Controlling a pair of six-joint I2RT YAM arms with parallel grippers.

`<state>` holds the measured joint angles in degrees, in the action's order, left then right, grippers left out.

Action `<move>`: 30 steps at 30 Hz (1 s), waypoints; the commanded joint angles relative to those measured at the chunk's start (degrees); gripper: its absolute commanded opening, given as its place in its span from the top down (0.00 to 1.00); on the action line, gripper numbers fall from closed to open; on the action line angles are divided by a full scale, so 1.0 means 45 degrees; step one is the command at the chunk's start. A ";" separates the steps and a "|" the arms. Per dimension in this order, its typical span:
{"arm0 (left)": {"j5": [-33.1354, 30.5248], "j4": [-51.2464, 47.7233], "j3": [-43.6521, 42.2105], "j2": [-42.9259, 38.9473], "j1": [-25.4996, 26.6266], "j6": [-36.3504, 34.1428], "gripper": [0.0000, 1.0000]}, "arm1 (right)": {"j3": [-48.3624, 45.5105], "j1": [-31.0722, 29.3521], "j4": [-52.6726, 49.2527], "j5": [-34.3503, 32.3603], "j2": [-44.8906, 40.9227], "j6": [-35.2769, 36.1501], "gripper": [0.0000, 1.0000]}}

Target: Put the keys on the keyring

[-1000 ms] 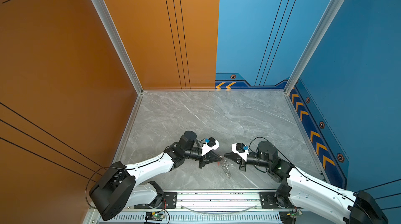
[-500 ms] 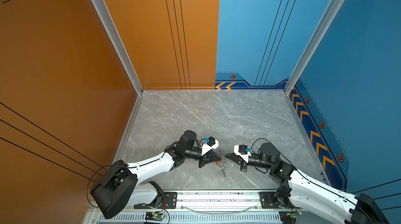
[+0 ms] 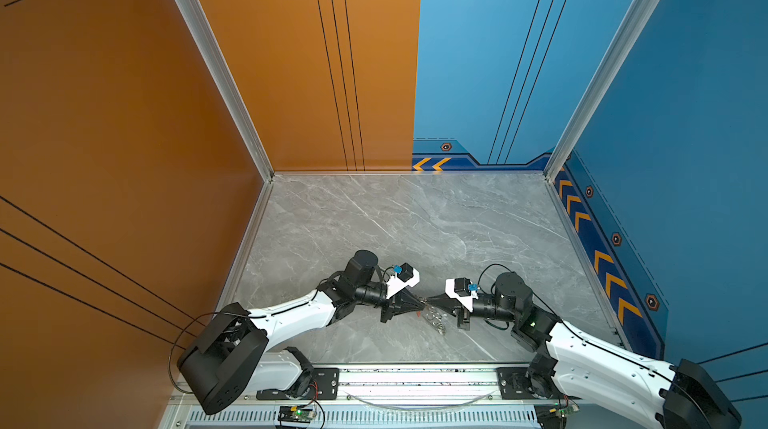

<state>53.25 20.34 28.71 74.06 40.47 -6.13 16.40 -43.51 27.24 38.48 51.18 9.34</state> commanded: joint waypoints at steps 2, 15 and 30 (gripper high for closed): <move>0.0412 0.0267 0.0204 -0.0013 0.0060 0.0093 1.00 | 0.0237 -0.0104 0.0101 0.0163 0.0190 0.0020 1.00; 0.0378 0.0273 0.0164 -0.0043 0.0108 -0.0066 1.00 | 0.0416 -0.0166 -0.0477 -0.1485 0.0439 -0.0180 1.00; -0.0568 0.0246 -0.0244 -0.0693 0.0289 -0.0842 1.00 | 0.1057 -0.0387 -0.2204 -0.3673 0.0448 -0.1504 1.00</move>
<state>48.64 21.15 28.42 72.44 40.51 -7.73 19.66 -45.47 21.56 28.88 52.77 4.40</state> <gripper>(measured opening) 0.048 0.047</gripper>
